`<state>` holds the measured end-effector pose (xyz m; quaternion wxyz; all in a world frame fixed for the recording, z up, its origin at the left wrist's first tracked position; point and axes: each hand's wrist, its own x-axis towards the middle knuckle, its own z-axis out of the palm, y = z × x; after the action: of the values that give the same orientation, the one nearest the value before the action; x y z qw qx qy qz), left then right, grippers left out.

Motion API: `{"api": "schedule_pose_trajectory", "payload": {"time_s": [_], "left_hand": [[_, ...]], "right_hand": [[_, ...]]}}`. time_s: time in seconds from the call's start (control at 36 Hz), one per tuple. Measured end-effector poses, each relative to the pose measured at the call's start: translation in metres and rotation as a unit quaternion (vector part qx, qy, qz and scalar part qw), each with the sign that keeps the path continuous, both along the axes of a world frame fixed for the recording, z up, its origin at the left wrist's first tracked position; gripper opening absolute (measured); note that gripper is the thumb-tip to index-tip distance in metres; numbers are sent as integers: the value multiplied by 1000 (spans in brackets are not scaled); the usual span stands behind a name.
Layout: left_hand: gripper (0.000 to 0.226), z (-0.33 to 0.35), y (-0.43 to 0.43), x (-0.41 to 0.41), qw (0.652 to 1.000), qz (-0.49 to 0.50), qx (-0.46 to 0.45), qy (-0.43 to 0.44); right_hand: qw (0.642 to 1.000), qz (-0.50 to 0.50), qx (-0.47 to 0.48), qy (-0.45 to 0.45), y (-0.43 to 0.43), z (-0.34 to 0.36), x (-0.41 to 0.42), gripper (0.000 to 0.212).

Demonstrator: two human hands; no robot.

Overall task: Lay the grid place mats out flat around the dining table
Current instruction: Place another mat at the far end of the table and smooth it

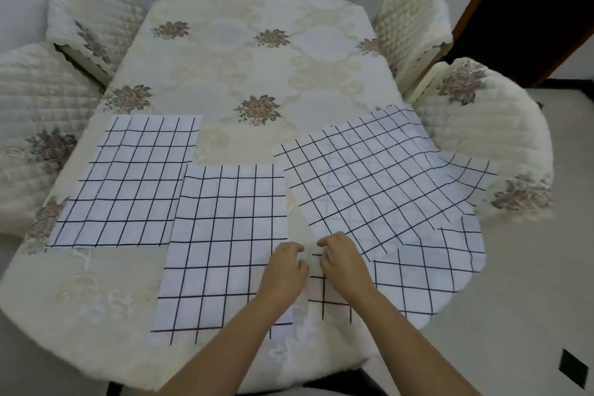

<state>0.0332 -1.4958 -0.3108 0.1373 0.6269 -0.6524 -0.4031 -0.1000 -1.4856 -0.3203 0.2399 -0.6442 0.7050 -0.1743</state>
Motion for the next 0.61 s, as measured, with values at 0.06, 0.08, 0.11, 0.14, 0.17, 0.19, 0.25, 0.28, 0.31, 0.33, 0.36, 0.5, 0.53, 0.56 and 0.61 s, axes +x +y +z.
{"api": "schedule_pose_trajectory", "payload": {"time_s": [0.06, 0.08, 0.11, 0.14, 0.17, 0.19, 0.25, 0.28, 0.31, 0.33, 0.36, 0.5, 0.53, 0.56, 0.61], "left_hand": [[35, 1, -4, -22, 1000, 18, 12, 8], [35, 2, -6, -32, 1000, 19, 9, 2], [35, 2, -8, -41, 1000, 20, 4, -2], [35, 2, -10, -45, 1000, 18, 0, -7], [35, 2, -11, -54, 1000, 22, 1, -12], [36, 2, -11, -60, 999, 28, 2, -21], [35, 3, -10, -67, 999, 42, 2, -34], [35, 3, -10, -69, 998, 49, 0, -40], [34, 3, -9, -71, 997, 57, -1, -46], [33, 2, -8, -72, 996, 67, 0, -51], [32, 2, -8, -74, 996, 77, 2, -53], [30, 4, -9, -77, 994, 102, 30, -33], [30, 5, -9, -77, 993, 106, 38, -27], [31, 5, -9, -77, 993, 112, 43, -21], [32, 8, -9, -77, 991, 123, 54, -11]], "right_hand": [[998, 34, -14, 45, 1, -4, -29, 23], [997, 52, -17, 62, 1, -6, -42, 23], [994, 70, -18, 77, 1, -7, -56, 27], [991, 88, -21, 94, 1, -8, -63, 34], [985, 120, -28, 122, 0, -8, -75, 40], [975, 153, -39, 154, -1, -8, -83, 44], [956, 206, -61, 201, -4, -7, -92, 45], [948, 222, -66, 217, -5, -6, -93, 43], [941, 235, -73, 231, -6, -5, -91, 41], [934, 246, -81, 247, -7, -4, -89, 39], [925, 257, -90, 263, -8, -5, -86, 37], [908, 268, -106, 304, -18, -5, -76, 40], [908, 266, -102, 306, -19, -5, -76, 43], [909, 264, -97, 307, -21, -5, -77, 46], [915, 255, -91, 300, -24, -5, -78, 51]]}}
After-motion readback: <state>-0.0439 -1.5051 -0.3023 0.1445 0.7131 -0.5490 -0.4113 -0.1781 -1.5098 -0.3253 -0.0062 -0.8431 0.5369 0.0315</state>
